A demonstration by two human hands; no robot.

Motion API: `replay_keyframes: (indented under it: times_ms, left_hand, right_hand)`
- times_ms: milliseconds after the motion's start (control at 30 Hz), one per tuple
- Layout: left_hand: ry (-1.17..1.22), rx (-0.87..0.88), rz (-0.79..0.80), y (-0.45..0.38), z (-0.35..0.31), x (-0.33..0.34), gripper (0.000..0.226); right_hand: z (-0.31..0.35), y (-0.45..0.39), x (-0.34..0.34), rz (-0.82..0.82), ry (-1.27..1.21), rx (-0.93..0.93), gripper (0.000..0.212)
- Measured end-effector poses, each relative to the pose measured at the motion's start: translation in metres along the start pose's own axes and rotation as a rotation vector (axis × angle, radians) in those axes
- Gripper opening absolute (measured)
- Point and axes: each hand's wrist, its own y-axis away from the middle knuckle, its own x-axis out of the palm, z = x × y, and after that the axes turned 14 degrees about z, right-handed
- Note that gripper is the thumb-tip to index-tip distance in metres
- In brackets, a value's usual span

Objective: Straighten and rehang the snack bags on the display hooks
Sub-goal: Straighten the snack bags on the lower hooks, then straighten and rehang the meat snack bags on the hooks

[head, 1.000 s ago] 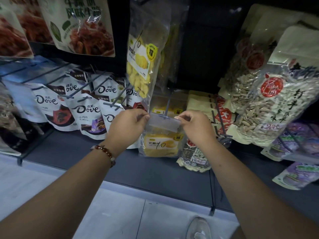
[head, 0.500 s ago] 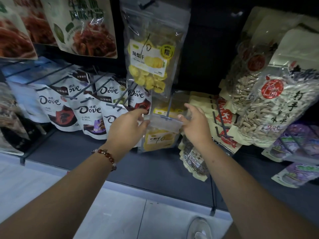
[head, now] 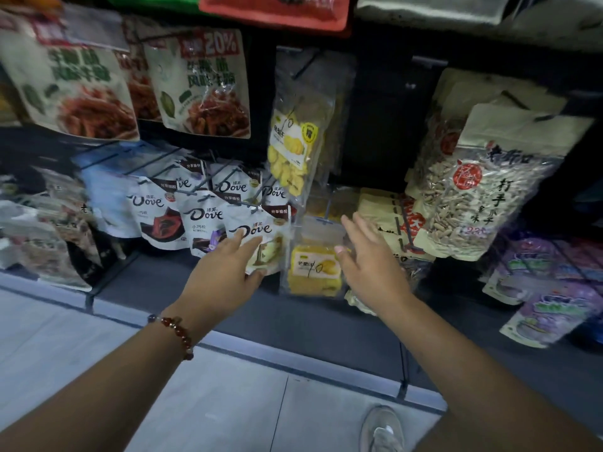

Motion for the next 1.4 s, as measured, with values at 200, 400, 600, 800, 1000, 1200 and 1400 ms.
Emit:
replay_keyframes:
  times_ms: [200,400,600,800,1000,1200,1400]
  left_hand:
    - [-0.057,-0.112,-0.008,0.047,0.014,-0.012,0.070]
    - [-0.042,-0.166,-0.034,0.076,0.022,-0.019,0.070]
    - [0.002,-0.229,0.002,0.071,0.034,-0.026,0.073]
    - [-0.001,-0.238,-0.048,0.033,0.033,-0.036,0.072]
    - [0.012,-0.187,-0.083,-0.015,0.043,-0.024,0.064]
    - [-0.038,-0.148,-0.134,-0.069,0.054,-0.014,0.063]
    - [-0.029,-0.075,-0.194,-0.104,0.048,-0.010,0.061]
  right_hand:
    - [0.041,0.040,0.018,0.166,0.213,-0.098,0.064]
    - [0.077,0.029,0.032,0.272,0.143,-0.095,0.070]
    - [0.093,-0.002,0.050,0.315,0.117,-0.080,0.073]
    - [0.096,-0.052,0.063,0.305,0.024,-0.016,0.077]
    - [0.084,-0.095,0.086,0.317,-0.103,0.020,0.074]
    - [0.070,-0.131,0.095,0.217,-0.131,0.069,0.079]
    - [0.063,-0.164,0.099,0.103,-0.121,0.094,0.070]
